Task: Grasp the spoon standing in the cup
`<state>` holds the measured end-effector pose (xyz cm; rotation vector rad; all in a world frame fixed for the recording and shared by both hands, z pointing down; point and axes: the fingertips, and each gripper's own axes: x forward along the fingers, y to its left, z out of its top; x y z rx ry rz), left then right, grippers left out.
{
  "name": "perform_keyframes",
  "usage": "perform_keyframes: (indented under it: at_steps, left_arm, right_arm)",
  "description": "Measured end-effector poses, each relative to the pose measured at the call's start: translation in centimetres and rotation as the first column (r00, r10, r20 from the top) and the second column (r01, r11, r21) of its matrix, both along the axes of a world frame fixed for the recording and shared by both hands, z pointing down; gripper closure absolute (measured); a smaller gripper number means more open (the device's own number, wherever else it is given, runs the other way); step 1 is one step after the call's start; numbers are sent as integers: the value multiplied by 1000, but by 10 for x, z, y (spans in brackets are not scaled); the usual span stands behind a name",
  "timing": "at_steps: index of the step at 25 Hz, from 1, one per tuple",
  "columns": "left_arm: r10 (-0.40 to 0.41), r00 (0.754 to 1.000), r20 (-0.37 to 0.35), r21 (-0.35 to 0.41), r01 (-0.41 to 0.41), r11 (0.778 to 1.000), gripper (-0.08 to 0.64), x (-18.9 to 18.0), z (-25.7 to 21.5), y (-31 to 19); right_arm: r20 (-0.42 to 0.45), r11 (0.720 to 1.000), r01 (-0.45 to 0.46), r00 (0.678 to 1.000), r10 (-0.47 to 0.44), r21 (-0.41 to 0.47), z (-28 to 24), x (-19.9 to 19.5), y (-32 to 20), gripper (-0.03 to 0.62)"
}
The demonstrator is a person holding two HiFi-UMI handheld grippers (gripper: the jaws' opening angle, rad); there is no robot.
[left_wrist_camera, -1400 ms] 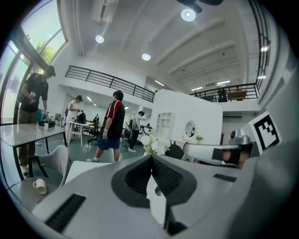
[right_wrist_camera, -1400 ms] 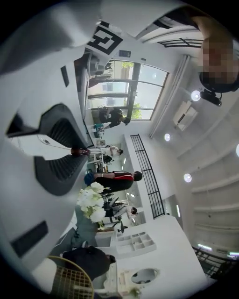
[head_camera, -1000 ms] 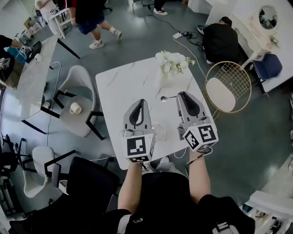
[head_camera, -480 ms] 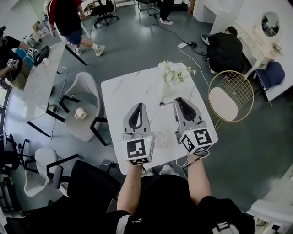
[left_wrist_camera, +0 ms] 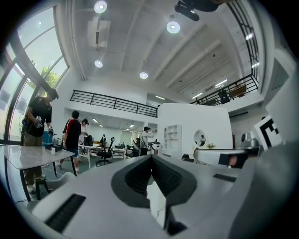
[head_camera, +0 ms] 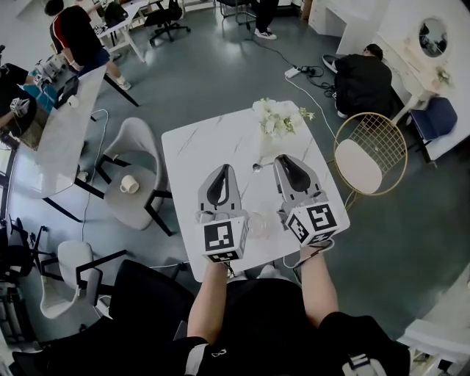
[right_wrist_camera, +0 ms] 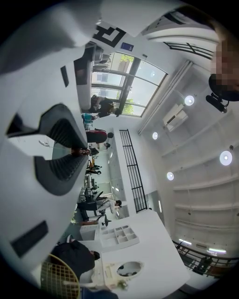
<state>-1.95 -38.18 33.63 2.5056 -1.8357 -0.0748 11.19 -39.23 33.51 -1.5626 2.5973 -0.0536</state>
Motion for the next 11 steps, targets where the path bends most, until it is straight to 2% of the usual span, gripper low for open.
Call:
perform_keyframes:
  at_steps: [11]
  left_arm:
    - [23,1000,-8,-7,-23,1000,546,12,3,-5]
  right_arm:
    - [-6,1000,-22,1000,22,-22,9,10,-4,542]
